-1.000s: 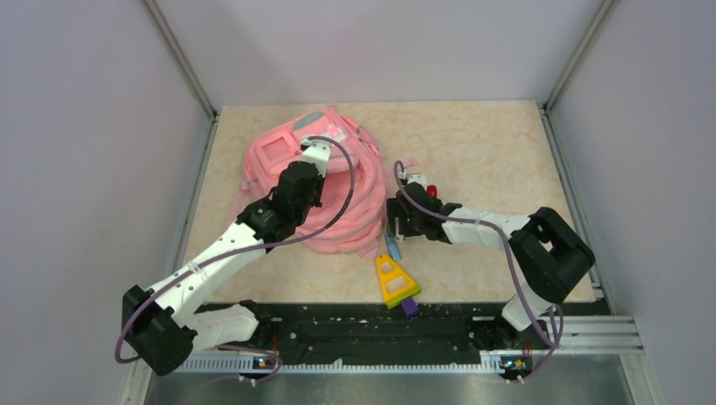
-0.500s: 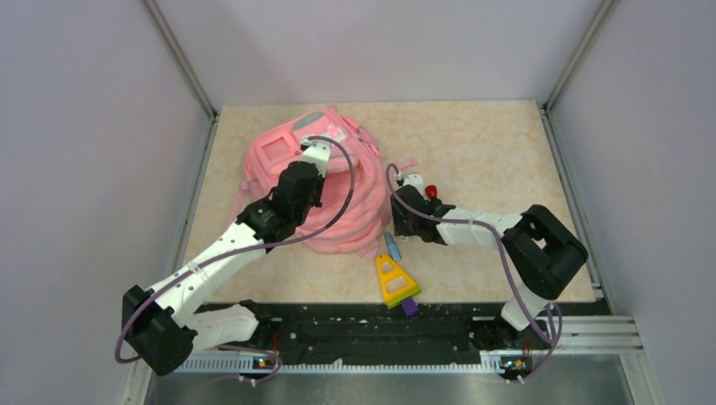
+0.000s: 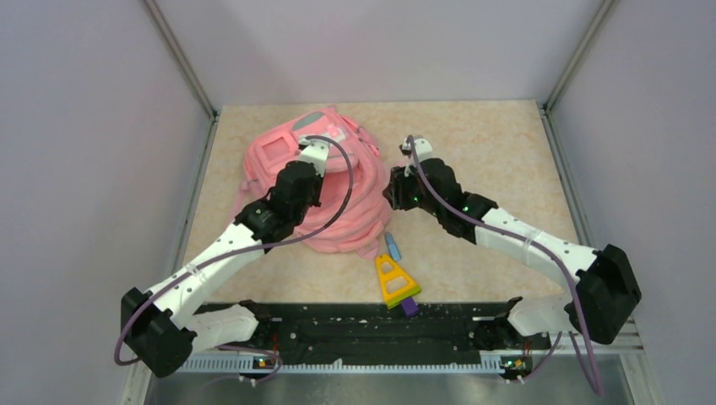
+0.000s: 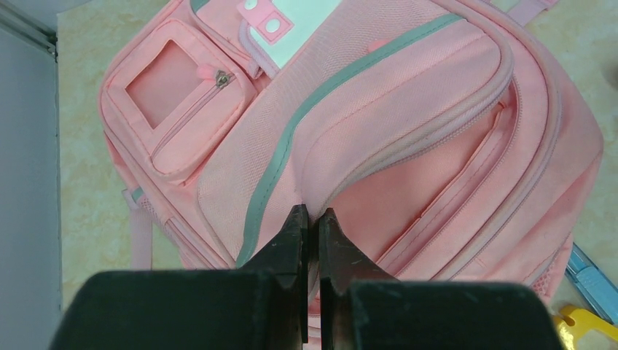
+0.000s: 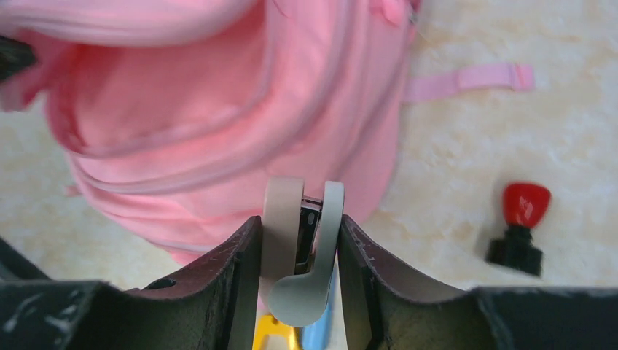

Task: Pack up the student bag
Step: Pick up the stationery from the center of the board, then place the stationery in the student bag.

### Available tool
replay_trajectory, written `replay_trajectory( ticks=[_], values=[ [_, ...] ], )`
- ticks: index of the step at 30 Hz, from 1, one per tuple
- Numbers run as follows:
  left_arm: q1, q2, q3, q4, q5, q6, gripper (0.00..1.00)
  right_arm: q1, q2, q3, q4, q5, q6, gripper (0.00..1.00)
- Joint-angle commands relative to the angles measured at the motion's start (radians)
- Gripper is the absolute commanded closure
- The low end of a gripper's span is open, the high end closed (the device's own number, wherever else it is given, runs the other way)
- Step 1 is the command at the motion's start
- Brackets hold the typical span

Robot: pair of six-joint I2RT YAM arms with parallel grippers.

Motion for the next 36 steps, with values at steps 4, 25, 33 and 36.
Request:
replay_trajectory(
  ticks=[4, 25, 33, 36],
  values=[
    [0.007, -0.061, 0.040, 0.087, 0.029, -0.033, 1.00, 0.024, 0.166, 0.195, 0.174, -0.207, -0.031, 0.62],
    [0.013, -0.043, 0.040, 0.089, 0.076, -0.048, 1.00, 0.046, 0.529, 0.280, 0.770, -0.054, -0.053, 0.56],
    [0.013, -0.037, 0.041, 0.089, 0.077, -0.047, 1.00, 0.050, 0.546, 0.270, 0.808, -0.040, -0.120, 0.25],
    [0.014, -0.035, 0.040, 0.089, 0.075, -0.046, 1.00, 0.052, 0.505, 0.229, 0.801, -0.036, -0.135, 0.19]
  ],
)
